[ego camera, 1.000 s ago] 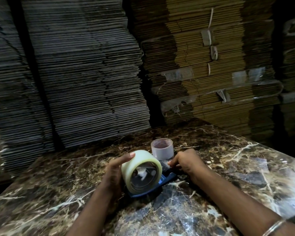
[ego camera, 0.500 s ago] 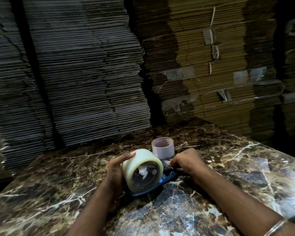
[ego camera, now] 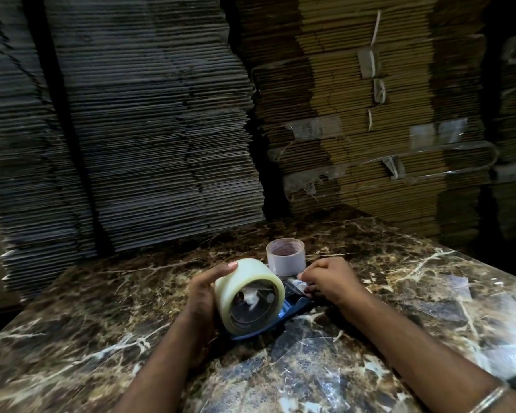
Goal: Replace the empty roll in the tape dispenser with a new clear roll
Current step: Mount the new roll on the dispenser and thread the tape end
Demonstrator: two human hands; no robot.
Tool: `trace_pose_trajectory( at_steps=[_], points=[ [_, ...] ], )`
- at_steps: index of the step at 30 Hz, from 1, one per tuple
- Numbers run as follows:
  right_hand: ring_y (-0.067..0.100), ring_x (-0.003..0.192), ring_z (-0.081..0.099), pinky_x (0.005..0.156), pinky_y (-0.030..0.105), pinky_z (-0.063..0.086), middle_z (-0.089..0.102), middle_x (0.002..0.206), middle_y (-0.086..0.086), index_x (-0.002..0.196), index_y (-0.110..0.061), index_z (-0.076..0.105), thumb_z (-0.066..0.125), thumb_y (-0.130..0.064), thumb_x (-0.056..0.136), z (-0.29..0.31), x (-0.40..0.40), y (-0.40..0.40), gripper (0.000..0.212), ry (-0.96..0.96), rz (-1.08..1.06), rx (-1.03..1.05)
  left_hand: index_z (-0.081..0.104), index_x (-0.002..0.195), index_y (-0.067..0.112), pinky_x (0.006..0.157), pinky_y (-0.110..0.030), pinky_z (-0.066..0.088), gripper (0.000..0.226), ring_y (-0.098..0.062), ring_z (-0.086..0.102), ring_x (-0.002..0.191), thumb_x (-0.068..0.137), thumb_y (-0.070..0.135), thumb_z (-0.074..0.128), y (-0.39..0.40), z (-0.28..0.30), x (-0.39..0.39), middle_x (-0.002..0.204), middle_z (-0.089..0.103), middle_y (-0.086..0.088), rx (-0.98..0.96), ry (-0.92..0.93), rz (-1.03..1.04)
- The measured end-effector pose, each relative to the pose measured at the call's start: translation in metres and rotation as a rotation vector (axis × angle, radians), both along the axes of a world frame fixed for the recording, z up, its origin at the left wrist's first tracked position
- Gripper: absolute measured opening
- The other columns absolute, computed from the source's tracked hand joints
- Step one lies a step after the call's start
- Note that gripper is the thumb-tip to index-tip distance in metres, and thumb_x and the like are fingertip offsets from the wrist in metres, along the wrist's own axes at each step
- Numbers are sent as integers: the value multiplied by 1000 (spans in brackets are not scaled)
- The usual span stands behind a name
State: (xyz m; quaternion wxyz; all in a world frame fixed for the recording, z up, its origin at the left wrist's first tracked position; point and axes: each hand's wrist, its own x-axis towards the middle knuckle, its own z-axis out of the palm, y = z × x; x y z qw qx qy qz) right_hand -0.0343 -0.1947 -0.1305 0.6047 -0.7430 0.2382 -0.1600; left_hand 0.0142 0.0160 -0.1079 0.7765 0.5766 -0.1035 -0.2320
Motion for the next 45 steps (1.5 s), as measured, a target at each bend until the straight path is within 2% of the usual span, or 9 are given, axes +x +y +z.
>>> trace_pose_trajectory(
  at_steps=[8,14,17,23,27,30,36,39,45],
  points=[
    [17,79,72,76,41,63,74,77,1,77,-16,74,79,-6,74,4,-10,8,12,-9,32,-312,66,101,-7,67,-32,50,57,-33,65,63,59,30,67,0,-1,2,75,69,-24,9,-15,13],
    [12,91,65,82,38,60,68,96,-2,102,-18,70,60,-1,80,7,-21,13,29,-151,161,-407,72,91,-3,69,-34,50,46,-33,65,64,60,31,68,2,-4,6,74,70,-21,-49,-77,29],
    [13,112,61,94,39,56,63,122,-2,125,-28,59,63,-16,69,3,-24,10,58,-169,459,-307,72,69,6,59,-29,52,29,-28,64,57,71,32,59,2,-5,9,63,69,-12,-123,-128,99],
    [12,129,53,111,39,45,51,145,0,154,-29,25,83,-26,68,-1,-18,3,103,-69,661,-453,66,80,11,51,-24,40,30,-24,56,61,76,35,48,26,-11,18,69,68,-6,38,-208,140],
    [11,120,59,101,19,49,53,141,5,151,-20,32,79,-7,69,-1,-15,5,95,-79,637,-394,77,78,13,68,-34,42,36,-28,61,74,52,18,53,41,-18,14,79,73,-9,54,-312,38],
    [-1,103,62,82,8,51,57,134,4,147,-22,38,77,6,75,-4,-14,6,86,-90,610,-373,66,113,7,85,-45,46,70,-41,60,101,44,18,62,54,-26,15,109,65,-31,170,-434,-151],
    [-1,98,61,66,7,52,57,125,-7,136,-32,48,87,-1,68,-6,-21,7,84,-75,546,-390,49,135,18,103,-37,46,84,-21,59,121,60,11,87,63,-36,6,129,64,-5,450,-577,-201],
    [4,106,62,80,16,56,59,127,-6,138,-31,49,90,-7,64,-4,-22,10,87,-69,523,-438,54,129,14,93,-27,50,83,-19,64,114,54,12,89,59,-35,0,121,70,-3,502,-644,-116],
    [10,109,63,95,35,57,62,121,-9,125,-34,57,88,-18,66,-3,-23,12,69,-50,513,-542,60,123,14,98,-38,51,79,-15,67,108,50,24,88,61,-32,-3,116,72,-1,569,-705,-41]
  ],
)
